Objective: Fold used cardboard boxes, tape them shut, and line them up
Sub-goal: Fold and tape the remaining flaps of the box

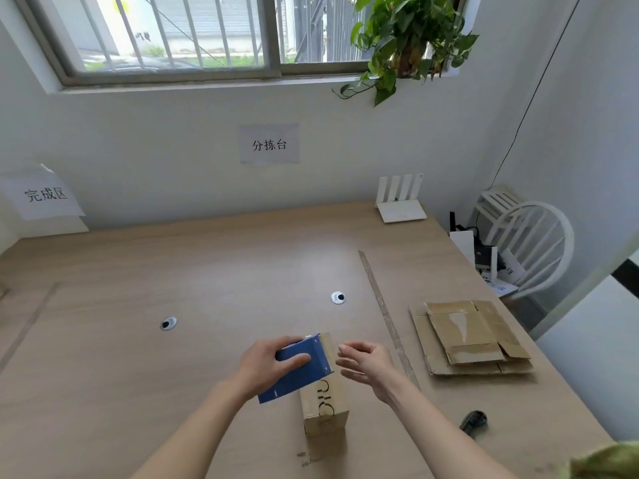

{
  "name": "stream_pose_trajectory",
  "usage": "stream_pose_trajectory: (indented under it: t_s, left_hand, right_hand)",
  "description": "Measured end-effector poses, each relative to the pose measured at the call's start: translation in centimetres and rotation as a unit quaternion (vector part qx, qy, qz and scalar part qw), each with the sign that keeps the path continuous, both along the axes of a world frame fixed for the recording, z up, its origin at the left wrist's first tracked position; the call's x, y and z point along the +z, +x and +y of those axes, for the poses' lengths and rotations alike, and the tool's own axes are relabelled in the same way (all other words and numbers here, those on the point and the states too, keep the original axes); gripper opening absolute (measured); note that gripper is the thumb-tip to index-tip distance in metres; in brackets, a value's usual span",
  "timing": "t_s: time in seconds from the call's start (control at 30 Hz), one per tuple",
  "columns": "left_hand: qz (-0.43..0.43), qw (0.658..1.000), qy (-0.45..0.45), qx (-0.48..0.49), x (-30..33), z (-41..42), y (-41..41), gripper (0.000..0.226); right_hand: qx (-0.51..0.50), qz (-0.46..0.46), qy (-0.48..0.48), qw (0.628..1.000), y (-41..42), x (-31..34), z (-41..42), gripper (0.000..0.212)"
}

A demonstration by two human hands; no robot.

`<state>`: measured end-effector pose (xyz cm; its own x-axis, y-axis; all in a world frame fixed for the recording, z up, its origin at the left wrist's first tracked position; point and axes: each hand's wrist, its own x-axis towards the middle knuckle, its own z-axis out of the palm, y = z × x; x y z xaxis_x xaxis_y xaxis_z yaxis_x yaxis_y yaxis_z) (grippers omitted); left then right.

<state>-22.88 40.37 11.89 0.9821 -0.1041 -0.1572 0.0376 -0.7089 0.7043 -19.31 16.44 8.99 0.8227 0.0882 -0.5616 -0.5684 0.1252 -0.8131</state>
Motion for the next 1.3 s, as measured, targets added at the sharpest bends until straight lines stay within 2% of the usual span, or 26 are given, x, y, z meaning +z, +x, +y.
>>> stream_pose_trajectory:
  t_s: [0.2,0.37,0.5,0.63,0.83,1.0,1.07,1.2,1.3]
  left_hand:
    - [-0.002,0.999,0.032,0.0,-1.3,0.5,-0.9,0.045]
    - [-0.011,0.993,0.118,-0.012,-2.1,1.0,-1.3,0.048]
    - [-0.006,0.978,0.202,-0.049,-2.1,1.3,-1.8,0.049]
    - [-0.01,0.968,0.236,-0.082,-3.1,0.9,-2.1,0.054]
    - [0.01,0.974,0.205,-0.097,-5.1,0.6,-3.1,0.053]
    - [0.031,0.995,0.095,-0.024,-5.7,0.3,-3.8,0.026]
    - [0.033,0.997,0.066,-0.021,-5.8,0.2,-4.0,0.022]
    - [0.044,0.998,0.045,-0.03,-5.4,0.0,-3.6,0.028]
    - [0.048,0.995,0.069,-0.054,-5.1,0.0,-3.4,0.039]
  right_hand:
    - [-0.003,-0.037,-0.043,0.998,-1.1,-0.9,0.0,0.019]
    - [0.006,-0.078,-0.112,0.991,-2.5,-2.0,-0.1,0.011]
    - [0.0,-0.077,-0.13,0.989,-4.0,-4.2,-0.3,0.008]
    - [-0.024,-0.057,-0.124,0.99,-5.6,-6.4,-0.4,0.007]
    - [-0.021,-0.035,-0.132,0.99,-6.7,-8.2,-0.8,0.005]
    - [-0.02,-0.024,-0.141,0.99,-6.3,-8.8,-1.7,0.004]
    - [-0.013,-0.019,-0.147,0.989,-6.0,-9.0,-2.0,0.004]
    - [-0.009,-0.007,-0.157,0.987,-5.8,-9.0,-2.2,0.005]
    - [-0.01,-0.004,-0.161,0.987,-5.7,-8.8,-2.1,0.005]
